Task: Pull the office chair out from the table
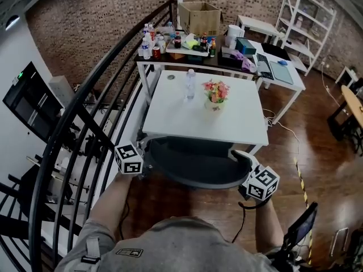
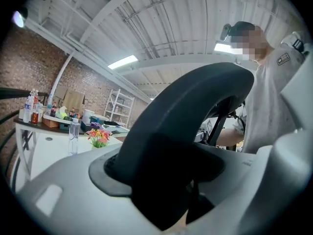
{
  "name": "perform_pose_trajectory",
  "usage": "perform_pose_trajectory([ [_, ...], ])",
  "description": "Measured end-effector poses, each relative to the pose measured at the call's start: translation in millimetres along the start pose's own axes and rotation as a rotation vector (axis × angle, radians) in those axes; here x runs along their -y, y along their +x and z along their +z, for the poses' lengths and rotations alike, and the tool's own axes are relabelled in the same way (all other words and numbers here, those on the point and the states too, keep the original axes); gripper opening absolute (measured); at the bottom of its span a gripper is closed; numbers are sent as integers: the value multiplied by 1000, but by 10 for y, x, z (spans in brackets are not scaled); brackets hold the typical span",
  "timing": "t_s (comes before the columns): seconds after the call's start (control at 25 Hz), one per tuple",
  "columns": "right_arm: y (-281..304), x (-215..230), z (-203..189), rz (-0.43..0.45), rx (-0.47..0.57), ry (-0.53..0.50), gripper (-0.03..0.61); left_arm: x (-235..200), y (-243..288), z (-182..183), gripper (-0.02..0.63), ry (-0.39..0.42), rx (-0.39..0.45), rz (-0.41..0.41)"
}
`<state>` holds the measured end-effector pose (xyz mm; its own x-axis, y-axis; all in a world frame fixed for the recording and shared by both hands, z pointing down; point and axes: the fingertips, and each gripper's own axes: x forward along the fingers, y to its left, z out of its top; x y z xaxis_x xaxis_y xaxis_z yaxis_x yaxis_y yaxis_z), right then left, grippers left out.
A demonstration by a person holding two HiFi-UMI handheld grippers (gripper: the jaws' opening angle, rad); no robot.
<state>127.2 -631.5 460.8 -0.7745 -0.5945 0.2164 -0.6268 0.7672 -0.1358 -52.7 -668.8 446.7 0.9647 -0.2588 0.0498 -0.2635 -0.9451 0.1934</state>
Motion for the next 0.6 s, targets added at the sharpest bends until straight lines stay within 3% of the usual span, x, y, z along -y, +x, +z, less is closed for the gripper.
perform_pose_trajectory([
  [0.6, -207, -259, -87, 40, -11, 16, 273, 320, -104, -42, 278, -40, 8, -62],
])
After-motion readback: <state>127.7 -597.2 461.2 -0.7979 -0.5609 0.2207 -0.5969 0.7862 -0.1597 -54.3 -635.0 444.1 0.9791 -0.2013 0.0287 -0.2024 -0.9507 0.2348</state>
